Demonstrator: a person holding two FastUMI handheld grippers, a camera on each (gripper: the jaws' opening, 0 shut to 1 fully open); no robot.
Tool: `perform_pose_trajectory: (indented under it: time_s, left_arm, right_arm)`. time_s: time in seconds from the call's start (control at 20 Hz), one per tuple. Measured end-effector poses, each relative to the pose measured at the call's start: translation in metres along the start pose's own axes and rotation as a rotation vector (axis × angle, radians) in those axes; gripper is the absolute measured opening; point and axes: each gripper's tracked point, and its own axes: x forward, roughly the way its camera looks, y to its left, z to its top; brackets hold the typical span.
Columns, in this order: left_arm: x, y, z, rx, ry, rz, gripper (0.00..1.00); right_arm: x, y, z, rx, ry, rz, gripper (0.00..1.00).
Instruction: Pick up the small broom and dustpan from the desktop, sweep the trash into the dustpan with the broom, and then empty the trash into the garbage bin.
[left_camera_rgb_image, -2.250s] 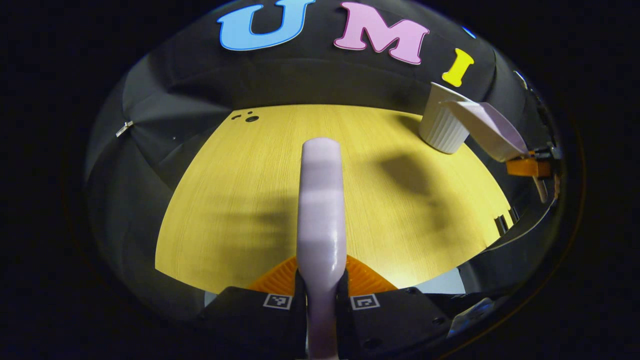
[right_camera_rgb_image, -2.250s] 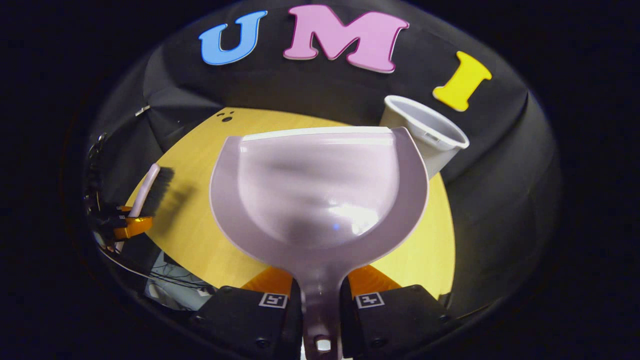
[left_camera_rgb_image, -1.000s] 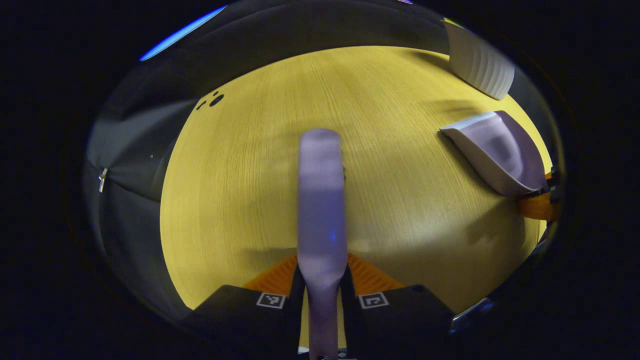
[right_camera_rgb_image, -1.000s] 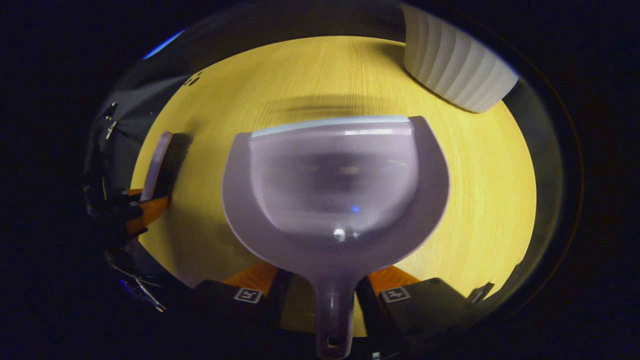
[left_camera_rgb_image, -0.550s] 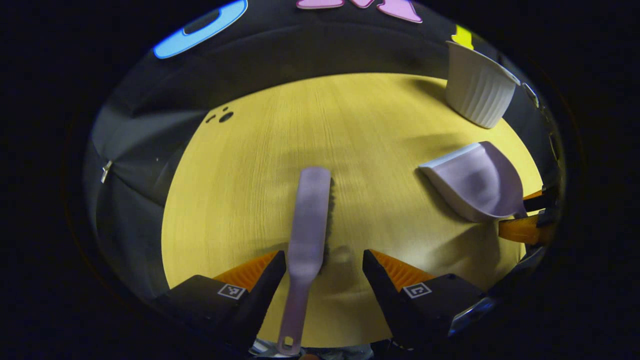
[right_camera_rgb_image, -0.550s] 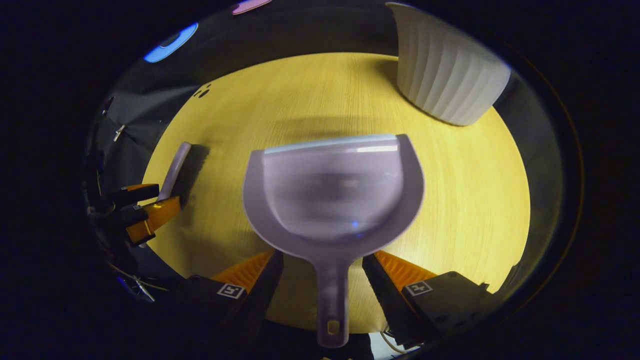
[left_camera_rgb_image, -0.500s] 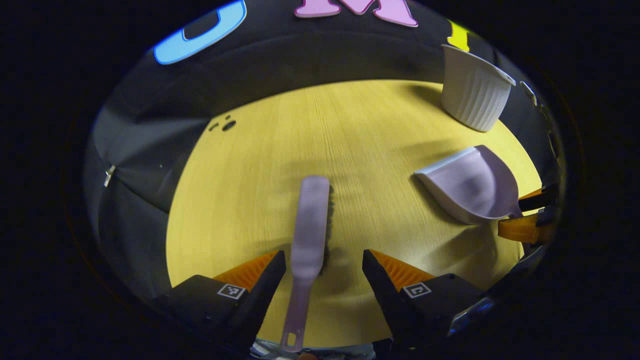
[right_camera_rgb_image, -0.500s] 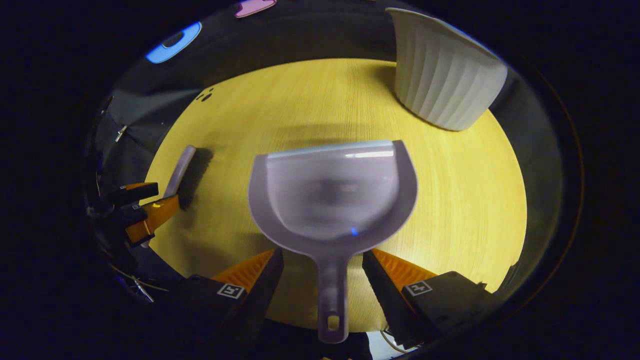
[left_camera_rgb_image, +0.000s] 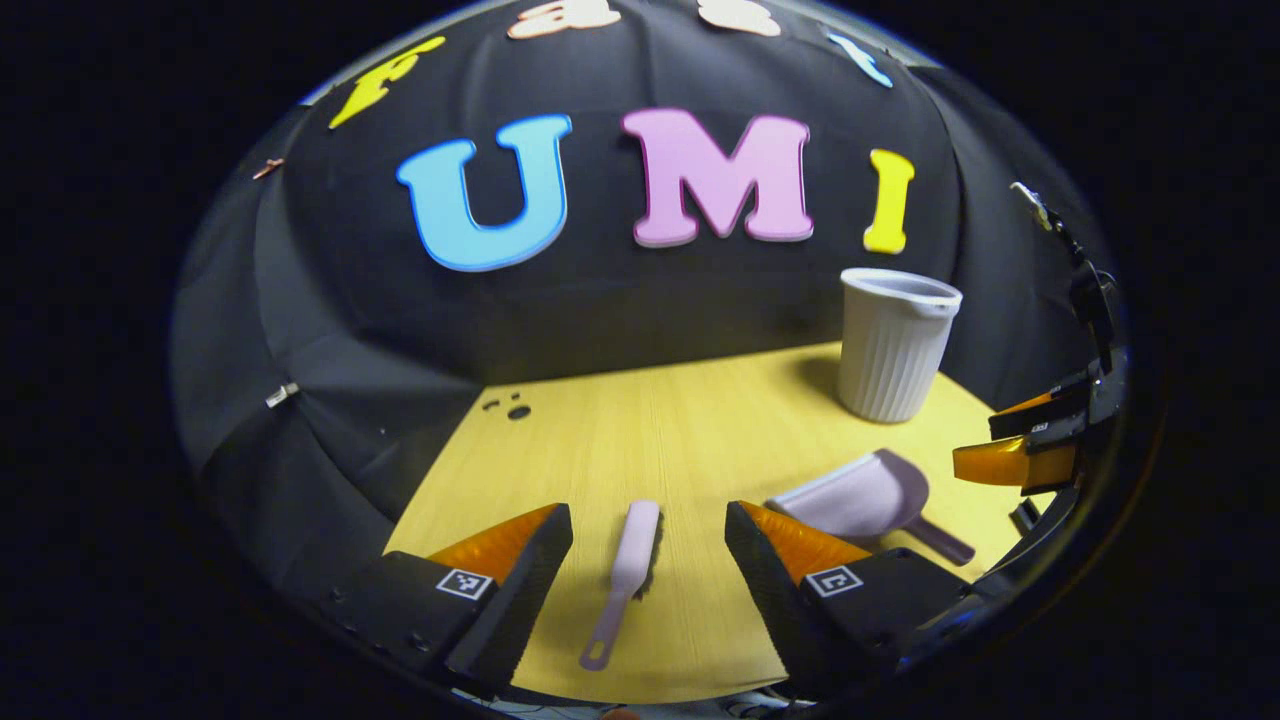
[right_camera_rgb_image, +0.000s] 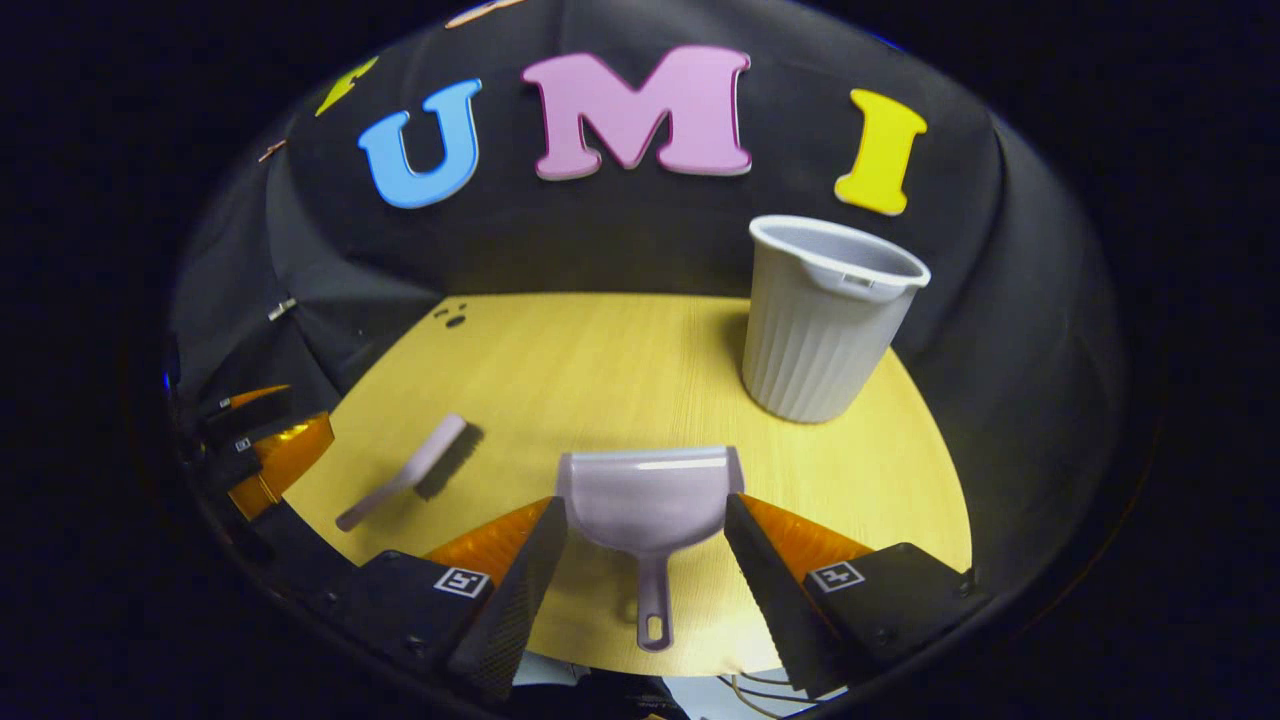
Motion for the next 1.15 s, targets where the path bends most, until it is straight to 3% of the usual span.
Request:
perform_pose_trajectory:
  time_s: [0.2, 0.35, 0.5, 0.7, 1.15]
  left_arm:
    - [-0.063, -0.003, 0.015, -0.073, -0.118, 0.012, 0.98]
    - [-0.110, -0.001, 0.001, -0.107, -0.163, 0.024, 0.98]
    - [-0.134, -0.013, -0.016, -0.087, -0.172, 0.053, 0.98]
    - [-0.149, -0.056, -0.047, -0.132, -0.078, -0.036, 0.98]
    - [-0.136, -0.065, -0.069, -0.211, 0.035, -0.002, 0.96]
  right_arm:
    - [-0.061, 0.007, 0.038, -0.046, -0.196, -0.010, 0.99]
    - [-0.107, 0.014, 0.034, -0.069, -0.270, -0.017, 0.99]
    - [-0.130, 0.015, 0.000, -0.088, -0.237, -0.026, 0.98]
    - [-0.137, 0.034, -0.046, -0.049, -0.137, 0.028, 0.98]
    - [-0.134, 0.030, -0.056, -0.070, -0.127, 0.084, 0.98]
